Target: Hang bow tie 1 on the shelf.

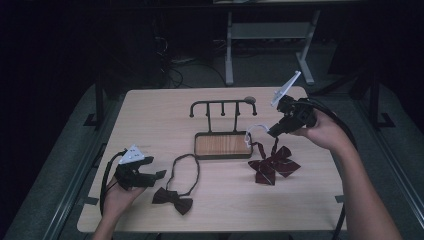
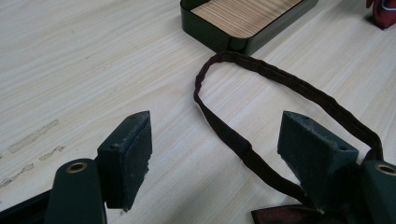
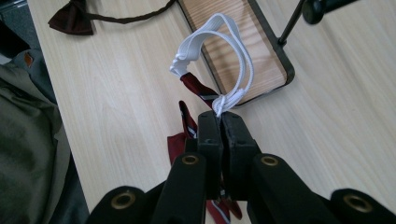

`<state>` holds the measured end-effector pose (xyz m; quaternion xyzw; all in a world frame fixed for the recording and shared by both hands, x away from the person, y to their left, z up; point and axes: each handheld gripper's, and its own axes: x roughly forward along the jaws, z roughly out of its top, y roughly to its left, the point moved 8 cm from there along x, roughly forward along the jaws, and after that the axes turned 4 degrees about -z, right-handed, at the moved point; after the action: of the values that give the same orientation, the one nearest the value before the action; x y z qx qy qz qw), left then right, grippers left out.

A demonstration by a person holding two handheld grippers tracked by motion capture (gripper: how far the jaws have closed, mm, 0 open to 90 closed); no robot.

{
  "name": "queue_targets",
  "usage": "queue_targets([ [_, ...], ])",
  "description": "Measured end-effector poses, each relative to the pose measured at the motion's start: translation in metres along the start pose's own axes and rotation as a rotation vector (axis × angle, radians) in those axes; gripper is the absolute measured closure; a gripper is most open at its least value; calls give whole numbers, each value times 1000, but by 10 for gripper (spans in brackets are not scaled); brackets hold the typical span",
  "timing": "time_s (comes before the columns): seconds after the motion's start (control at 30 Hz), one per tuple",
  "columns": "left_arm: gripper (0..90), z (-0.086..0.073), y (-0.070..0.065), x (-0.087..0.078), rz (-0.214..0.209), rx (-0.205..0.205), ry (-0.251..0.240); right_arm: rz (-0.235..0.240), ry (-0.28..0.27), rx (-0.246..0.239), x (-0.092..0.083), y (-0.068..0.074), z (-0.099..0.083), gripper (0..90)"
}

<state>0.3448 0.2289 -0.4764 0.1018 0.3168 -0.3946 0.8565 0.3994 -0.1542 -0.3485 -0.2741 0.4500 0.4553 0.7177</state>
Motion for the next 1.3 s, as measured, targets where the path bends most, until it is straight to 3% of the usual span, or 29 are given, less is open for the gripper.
queue_targets([
  [0.6, 263, 0, -1, -1, -2, -2, -3, -23, 5, -5, -15, -10, 22, 868],
  [1.3, 263, 0, -2, -1, -7, 5, 2, -35, 30, 24, -21, -28, 37, 868],
])
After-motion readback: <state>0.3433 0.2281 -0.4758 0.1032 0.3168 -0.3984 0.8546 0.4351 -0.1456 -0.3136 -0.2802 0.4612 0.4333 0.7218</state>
